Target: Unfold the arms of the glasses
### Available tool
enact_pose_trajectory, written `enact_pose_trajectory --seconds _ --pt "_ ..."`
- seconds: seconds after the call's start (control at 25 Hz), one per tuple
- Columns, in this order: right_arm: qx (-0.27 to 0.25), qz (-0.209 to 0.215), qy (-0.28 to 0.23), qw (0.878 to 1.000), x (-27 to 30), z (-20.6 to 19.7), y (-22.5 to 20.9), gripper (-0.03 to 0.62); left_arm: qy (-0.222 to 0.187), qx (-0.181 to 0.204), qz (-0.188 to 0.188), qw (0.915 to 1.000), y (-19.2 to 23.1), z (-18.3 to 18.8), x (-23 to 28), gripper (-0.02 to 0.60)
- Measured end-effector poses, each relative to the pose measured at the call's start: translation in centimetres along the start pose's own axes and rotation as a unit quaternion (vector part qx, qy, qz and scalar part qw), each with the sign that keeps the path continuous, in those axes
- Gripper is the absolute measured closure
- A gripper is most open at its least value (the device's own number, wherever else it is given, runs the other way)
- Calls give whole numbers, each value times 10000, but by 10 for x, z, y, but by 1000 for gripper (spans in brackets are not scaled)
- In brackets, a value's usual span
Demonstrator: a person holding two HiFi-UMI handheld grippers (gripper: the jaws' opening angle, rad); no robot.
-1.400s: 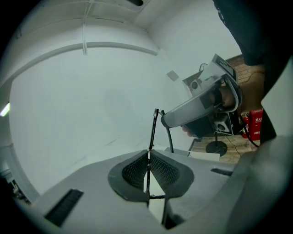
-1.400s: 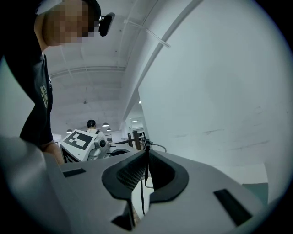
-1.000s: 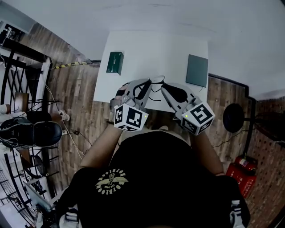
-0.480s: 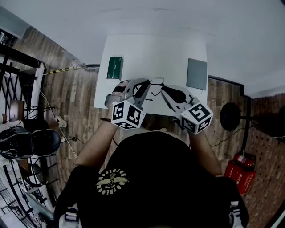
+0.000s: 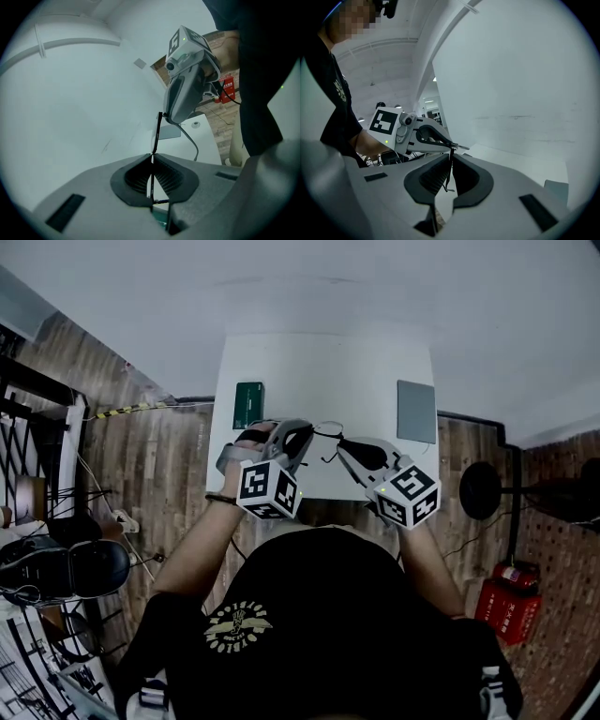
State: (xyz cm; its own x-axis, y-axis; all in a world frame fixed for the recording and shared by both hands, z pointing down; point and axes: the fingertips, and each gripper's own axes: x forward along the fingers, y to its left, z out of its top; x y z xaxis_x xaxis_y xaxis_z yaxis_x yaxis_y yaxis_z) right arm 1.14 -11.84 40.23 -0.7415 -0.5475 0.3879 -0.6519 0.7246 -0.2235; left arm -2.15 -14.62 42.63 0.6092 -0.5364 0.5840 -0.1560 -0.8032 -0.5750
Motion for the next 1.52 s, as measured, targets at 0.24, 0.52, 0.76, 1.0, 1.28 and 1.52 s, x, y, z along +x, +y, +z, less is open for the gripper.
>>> enact_pose_trajectory --seconds 0.24,0.52,0.76,1.0,1.28,1.52 --pt "-152 -112 451 9988 28 -1 11 571 -35 383 -185 9991 10 -26 -9 560" --pt "-209 -272 971 9947 57 -10 29 569 -168 656 -326 9972 10 -56 -20 560" --pt "-154 -489 1322 9899 65 -20 35 569 -360 847 -520 9944 5 -66 -19 560" --pt "-125 -932 934 9912 55 -13 20 538 -620 388 -511 9960 5 -59 -7 560" --pt "-104 -1297 13 9915 40 18 -8 428 -953 -1399 -321 9851 13 -64 6 561" --pt "-334 -1203 -681 9898 21 43 -30 435 -1275 -3186 164 9391 38 -68 14 561"
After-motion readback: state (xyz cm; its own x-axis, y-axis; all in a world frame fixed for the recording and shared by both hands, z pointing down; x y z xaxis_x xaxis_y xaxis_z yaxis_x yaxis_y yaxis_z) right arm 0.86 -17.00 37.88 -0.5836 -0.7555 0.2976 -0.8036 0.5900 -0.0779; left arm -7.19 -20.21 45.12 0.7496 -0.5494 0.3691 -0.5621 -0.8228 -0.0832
